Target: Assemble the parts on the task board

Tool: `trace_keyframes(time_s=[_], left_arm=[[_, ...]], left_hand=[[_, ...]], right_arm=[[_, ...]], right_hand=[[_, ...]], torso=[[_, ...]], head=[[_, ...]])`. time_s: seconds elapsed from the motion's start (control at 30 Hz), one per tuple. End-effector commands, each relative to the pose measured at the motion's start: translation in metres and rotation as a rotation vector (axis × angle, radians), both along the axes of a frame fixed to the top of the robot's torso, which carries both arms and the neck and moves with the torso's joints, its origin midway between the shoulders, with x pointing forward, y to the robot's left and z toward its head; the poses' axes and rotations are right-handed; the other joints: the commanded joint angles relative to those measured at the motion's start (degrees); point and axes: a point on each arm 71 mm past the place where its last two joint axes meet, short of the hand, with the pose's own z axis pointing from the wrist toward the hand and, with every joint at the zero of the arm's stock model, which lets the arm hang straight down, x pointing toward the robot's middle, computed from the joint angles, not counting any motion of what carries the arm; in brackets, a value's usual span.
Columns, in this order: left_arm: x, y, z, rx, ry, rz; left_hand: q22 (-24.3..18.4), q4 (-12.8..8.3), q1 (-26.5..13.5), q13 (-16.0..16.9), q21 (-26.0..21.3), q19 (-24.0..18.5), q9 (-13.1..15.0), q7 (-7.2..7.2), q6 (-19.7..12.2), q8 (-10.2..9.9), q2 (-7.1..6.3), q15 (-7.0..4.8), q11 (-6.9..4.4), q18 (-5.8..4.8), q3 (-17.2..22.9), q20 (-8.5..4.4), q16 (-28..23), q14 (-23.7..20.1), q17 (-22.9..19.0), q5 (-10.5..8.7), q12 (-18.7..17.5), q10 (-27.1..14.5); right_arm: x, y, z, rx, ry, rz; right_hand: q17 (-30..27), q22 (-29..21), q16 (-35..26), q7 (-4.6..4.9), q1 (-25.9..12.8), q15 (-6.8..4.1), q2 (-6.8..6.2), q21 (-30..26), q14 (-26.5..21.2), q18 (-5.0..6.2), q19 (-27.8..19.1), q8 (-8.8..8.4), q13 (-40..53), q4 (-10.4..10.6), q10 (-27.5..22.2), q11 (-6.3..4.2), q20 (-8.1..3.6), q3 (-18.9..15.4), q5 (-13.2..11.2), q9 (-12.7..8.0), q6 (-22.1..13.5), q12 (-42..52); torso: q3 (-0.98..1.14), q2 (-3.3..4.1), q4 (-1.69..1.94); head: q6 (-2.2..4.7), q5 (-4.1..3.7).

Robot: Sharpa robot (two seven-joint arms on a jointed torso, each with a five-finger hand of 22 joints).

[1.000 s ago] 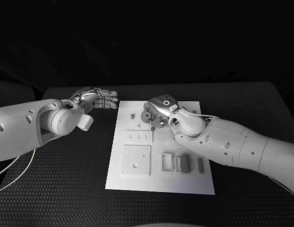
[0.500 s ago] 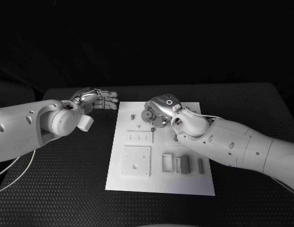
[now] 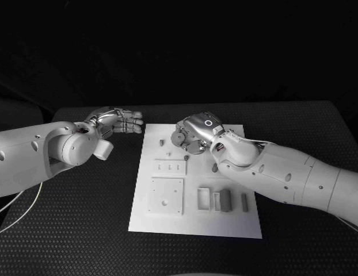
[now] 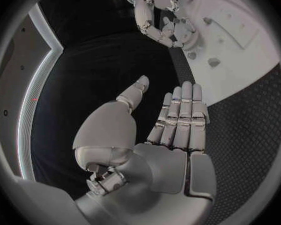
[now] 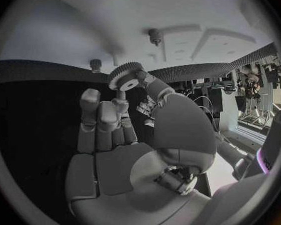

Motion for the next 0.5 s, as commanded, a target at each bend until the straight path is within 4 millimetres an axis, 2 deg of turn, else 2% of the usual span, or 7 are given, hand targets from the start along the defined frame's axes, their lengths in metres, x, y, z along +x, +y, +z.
trace_keyframes(time_s=[0.03, 0.23, 0.43, 0.5], left_arm=[[0.0, 0.001, 0.001, 0.0, -0.01, 0.003], [0.0, 0.004, 0.002, 0.002, -0.012, 0.009], [0.001, 0.01, 0.002, 0.006, -0.014, 0.023], [0.001, 0.01, 0.002, 0.006, -0.014, 0.023]], left_hand=[[-0.1, -0.1, -0.4, 0.1, -0.3, 0.0, 0.1, 1.3, -0.3, 0.1, -0.1, -0.06, -0.07, -0.61, 0.4, -0.1, -0.4, 0.3, 0.1, 0.22, -0.3, -0.3], [-0.1, -0.1, -0.4, 0.1, -0.3, 0.0, 0.1, 1.3, -0.3, 0.1, -0.12, -0.06, -0.07, -0.61, 0.4, -0.1, -0.4, 0.3, 0.1, 0.22, -0.3, -0.3], [-0.1, -0.1, -0.4, 0.1, -0.3, 0.0, 0.1, 1.29, -0.3, 0.1, -0.16, -0.05, -0.07, -0.62, 0.4, -0.09, -0.4, 0.3, 0.1, 0.22, -0.3, -0.2], [-0.1, -0.1, -0.4, 0.1, -0.3, 0.0, 0.1, 1.29, -0.3, 0.1, -0.18, -0.05, -0.07, -0.62, 0.4, -0.09, -0.4, 0.3, 0.1, 0.22, -0.3, -0.2]], right_arm=[[-0.005, 0.003, 0.004, 0.015, -0.021, 0.025], [-0.009, -0.003, 0.008, 0.024, -0.027, 0.028], [-0.007, -0.01, 0.011, 0.03, -0.036, 0.017], [-0.005, -0.009, 0.01, 0.026, -0.034, 0.014]], right_hand=[[-0.1, 0.9, 0.1, 1.91, -0.2, -0.32, 0.14, 0.1, 0.2, 2.61, 0.1, 0.05, -0.1, 0.2, 0.5, -0.01, -0.22, 0.0, 0.1, 0.1, 2.2, -0.3], [-0.1, 0.9, 0.1, 1.9, -0.1, -0.33, 0.1, 0.1, 0.3, 2.61, 0.1, 0.04, -0.1, 0.2, 0.6, -0.02, -0.26, 0.1, 0.1, 0.1, 2.2, -0.4], [-0.1, 0.9, 0.0, 1.89, 0.0, -0.35, 0.04, 0.1, 0.3, 2.61, 0.1, 0.05, -0.1, 0.2, 0.6, -0.04, -0.29, 0.1, 0.1, 0.1, 2.3, -0.4], [-0.1, 0.9, 0.0, 1.88, 0.0, -0.35, 0.02, 0.1, 0.3, 2.61, 0.1, 0.05, -0.1, 0.2, 0.6, -0.05, -0.3, 0.1, 0.1, 0.1, 2.3, -0.4]], torso=[[0.01, -0.01, -0.06], [0.03, -0.01, 0.04], [0.09, 0.0, -0.15], [0.07, 0.02, -0.1]], head=[[0.09, 0.11], [0.14, 0.14], [0.24, 0.24], [0.3, 0.2]])
